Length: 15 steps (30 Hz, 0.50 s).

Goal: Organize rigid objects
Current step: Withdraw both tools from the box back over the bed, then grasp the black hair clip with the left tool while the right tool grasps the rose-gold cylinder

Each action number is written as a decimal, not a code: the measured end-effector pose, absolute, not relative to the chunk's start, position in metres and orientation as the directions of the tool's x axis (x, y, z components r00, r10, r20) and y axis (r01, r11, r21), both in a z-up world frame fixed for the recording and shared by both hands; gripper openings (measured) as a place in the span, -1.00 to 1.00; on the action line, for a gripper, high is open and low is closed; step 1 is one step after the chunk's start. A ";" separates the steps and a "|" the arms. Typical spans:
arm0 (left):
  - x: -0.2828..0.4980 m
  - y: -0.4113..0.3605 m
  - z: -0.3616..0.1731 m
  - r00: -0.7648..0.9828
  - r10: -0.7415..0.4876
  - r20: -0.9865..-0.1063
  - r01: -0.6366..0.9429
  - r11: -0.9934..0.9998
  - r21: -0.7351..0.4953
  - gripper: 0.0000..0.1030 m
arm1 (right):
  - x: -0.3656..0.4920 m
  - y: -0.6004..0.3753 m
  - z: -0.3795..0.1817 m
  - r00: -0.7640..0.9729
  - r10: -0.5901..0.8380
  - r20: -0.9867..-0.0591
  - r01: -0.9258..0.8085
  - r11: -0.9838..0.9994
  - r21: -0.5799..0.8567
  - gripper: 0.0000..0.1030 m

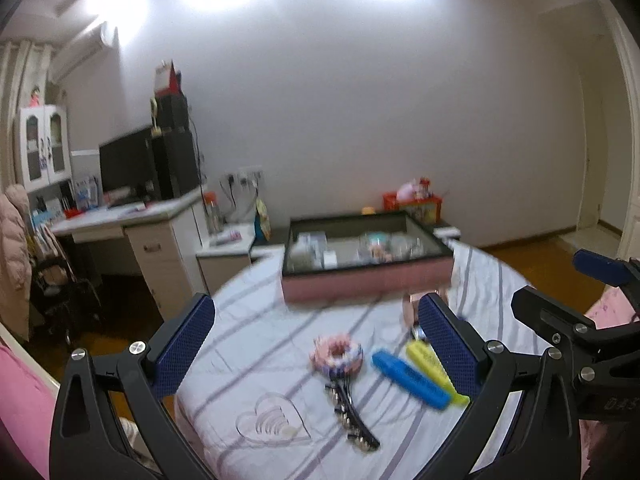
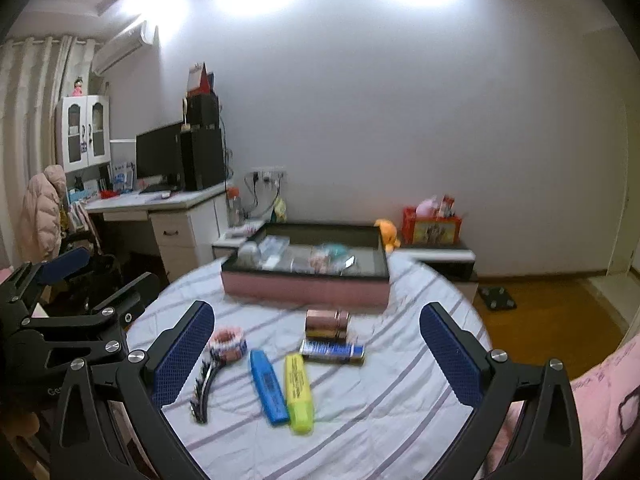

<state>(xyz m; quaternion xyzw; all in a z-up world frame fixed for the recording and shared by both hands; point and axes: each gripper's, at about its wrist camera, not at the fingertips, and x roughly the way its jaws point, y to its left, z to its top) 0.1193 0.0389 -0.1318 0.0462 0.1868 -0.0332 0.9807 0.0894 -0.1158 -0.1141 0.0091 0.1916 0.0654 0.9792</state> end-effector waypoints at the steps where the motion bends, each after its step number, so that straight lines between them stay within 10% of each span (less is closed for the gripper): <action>1: 0.124 0.040 -0.140 0.916 -0.054 -0.398 0.088 0.994 0.067 1.00 | 0.092 -0.116 -0.119 0.912 0.132 -0.388 -0.123 0.991 0.048 1.00; 15: 0.172 0.036 -0.235 0.740 -0.080 -0.668 0.093 0.996 -0.016 0.99 | 0.138 -0.127 -0.202 0.782 0.110 -0.614 -0.083 0.994 0.072 1.00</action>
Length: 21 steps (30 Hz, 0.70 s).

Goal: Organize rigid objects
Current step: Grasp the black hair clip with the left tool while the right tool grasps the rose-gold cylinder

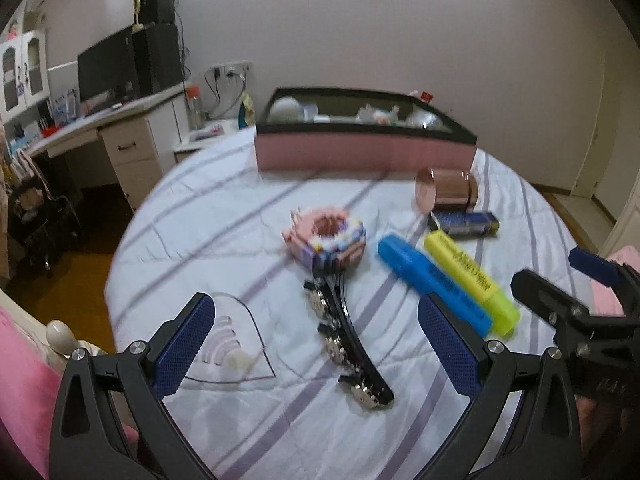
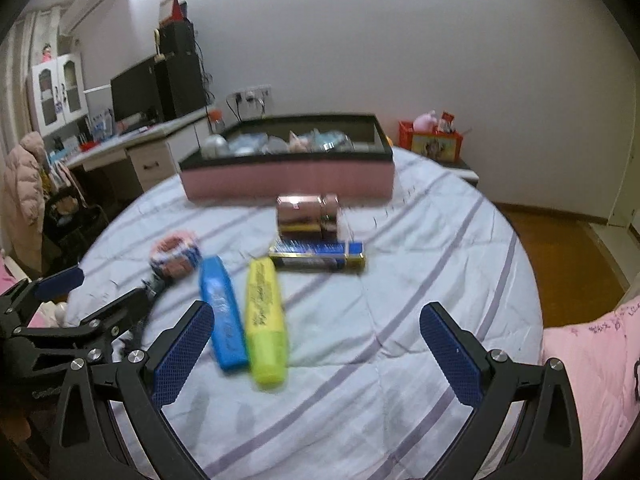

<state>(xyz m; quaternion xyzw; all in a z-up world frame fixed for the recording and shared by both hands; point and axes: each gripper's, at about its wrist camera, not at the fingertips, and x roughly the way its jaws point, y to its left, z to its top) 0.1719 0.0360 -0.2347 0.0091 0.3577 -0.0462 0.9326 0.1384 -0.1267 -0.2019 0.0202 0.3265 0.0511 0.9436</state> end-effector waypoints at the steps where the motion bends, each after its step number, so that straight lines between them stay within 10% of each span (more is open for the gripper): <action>1: 0.173 0.036 -0.238 0.733 -0.079 -0.675 0.093 0.996 -0.015 0.99 | 0.140 -0.128 -0.204 0.778 0.109 -0.619 -0.080 0.994 0.076 1.00; 7: 0.180 0.037 -0.257 0.699 -0.065 -0.712 0.112 0.993 0.019 0.56 | 0.151 -0.137 -0.210 0.761 0.092 -0.643 -0.054 0.995 0.078 1.00; 12: 0.184 0.043 -0.249 0.697 -0.109 -0.709 0.152 0.988 -0.003 -0.60 | 0.161 -0.137 -0.213 0.747 0.081 -0.660 -0.043 0.996 0.072 1.00; 21: 0.181 0.053 -0.242 0.701 -0.119 -0.703 0.175 0.985 0.008 -0.62 | 0.186 -0.133 -0.217 0.708 0.047 -0.704 -0.046 0.999 0.021 1.00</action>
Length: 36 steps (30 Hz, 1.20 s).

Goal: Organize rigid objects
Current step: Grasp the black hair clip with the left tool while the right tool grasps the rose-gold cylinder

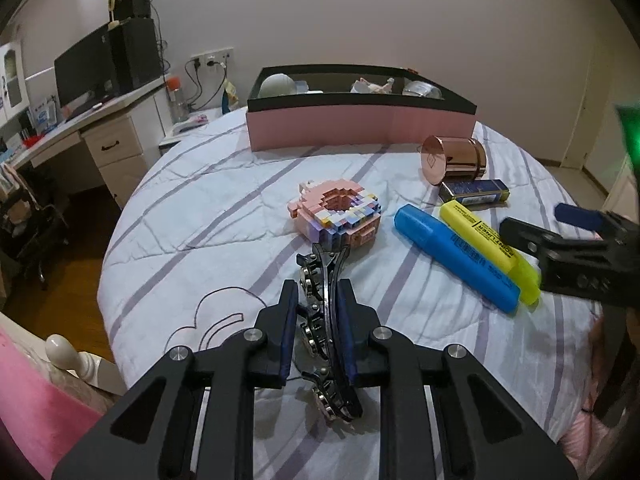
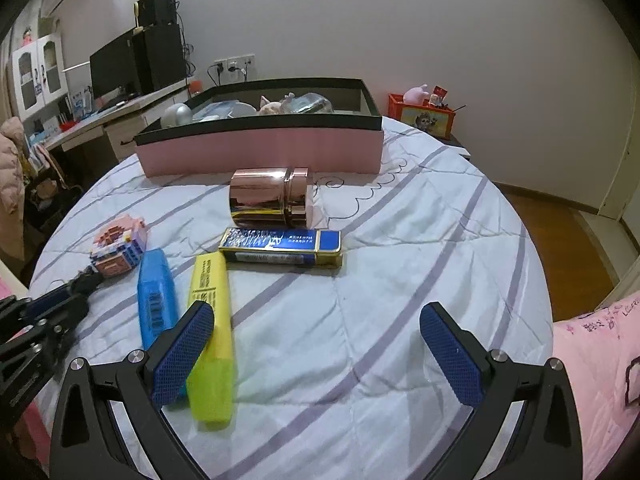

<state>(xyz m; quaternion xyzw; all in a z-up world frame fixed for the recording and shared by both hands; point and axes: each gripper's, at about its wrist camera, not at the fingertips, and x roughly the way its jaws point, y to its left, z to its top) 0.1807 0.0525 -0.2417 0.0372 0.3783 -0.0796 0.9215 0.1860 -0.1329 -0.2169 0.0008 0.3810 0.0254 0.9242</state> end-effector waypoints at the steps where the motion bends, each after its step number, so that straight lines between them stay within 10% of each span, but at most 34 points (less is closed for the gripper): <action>1: 0.180 0.054 -0.240 0.705 -0.122 -0.698 0.175 0.985 0.004 -0.62 | 0.192 -0.132 -0.217 0.696 0.048 -0.716 -0.053 0.998 0.015 1.00; 22: 0.213 0.062 -0.214 0.741 -0.148 -0.655 0.171 0.985 -0.028 -0.62 | 0.268 -0.103 -0.207 0.696 0.075 -0.714 -0.080 0.996 0.028 0.96; 26: 0.230 0.058 -0.213 0.739 -0.150 -0.657 0.175 0.984 -0.028 -0.62 | 0.277 -0.101 -0.213 0.677 0.102 -0.729 -0.095 0.994 0.050 0.11; 36: 0.253 0.047 -0.193 0.769 -0.125 -0.627 0.152 0.988 -0.010 -0.62 | 0.249 -0.108 -0.186 0.748 0.146 -0.647 -0.122 0.989 0.082 0.11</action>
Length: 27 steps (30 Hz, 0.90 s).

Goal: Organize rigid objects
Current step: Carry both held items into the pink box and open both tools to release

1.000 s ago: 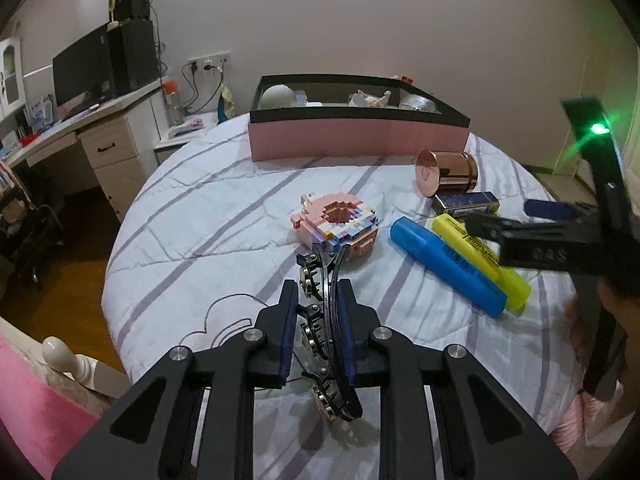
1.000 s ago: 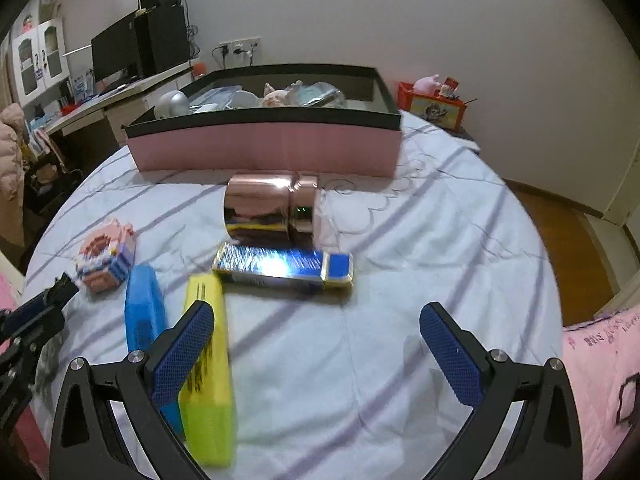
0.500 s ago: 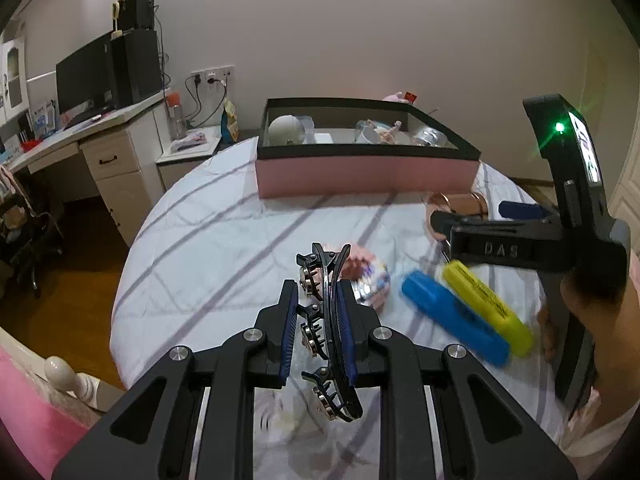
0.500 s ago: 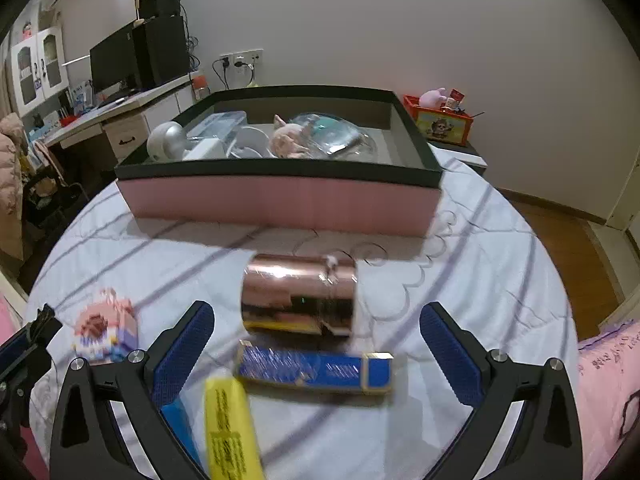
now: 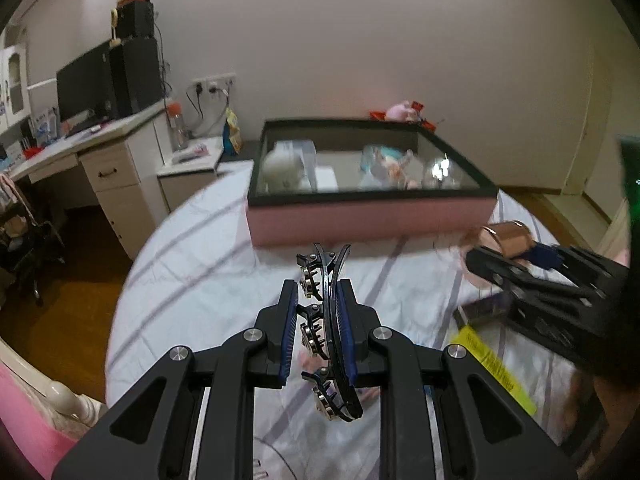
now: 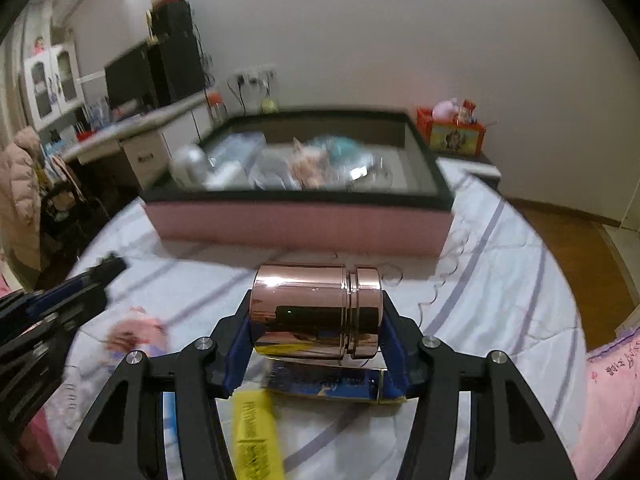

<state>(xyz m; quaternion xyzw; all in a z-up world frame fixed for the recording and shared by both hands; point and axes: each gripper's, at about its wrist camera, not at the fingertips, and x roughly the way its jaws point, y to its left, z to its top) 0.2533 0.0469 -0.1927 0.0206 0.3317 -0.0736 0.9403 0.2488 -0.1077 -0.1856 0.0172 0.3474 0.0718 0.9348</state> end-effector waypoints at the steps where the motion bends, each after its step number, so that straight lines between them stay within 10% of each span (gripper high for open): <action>1: 0.253 0.045 -0.188 0.777 -0.126 -0.617 0.153 0.988 -0.008 -0.62 | 0.244 -0.107 -0.178 0.759 0.152 -0.634 -0.129 0.988 0.083 0.11; 27: 0.177 0.009 -0.076 0.943 -0.098 -0.319 0.129 0.988 0.080 -0.62 | 0.160 -0.094 -0.064 0.942 0.079 -0.326 -0.093 0.995 -0.025 0.11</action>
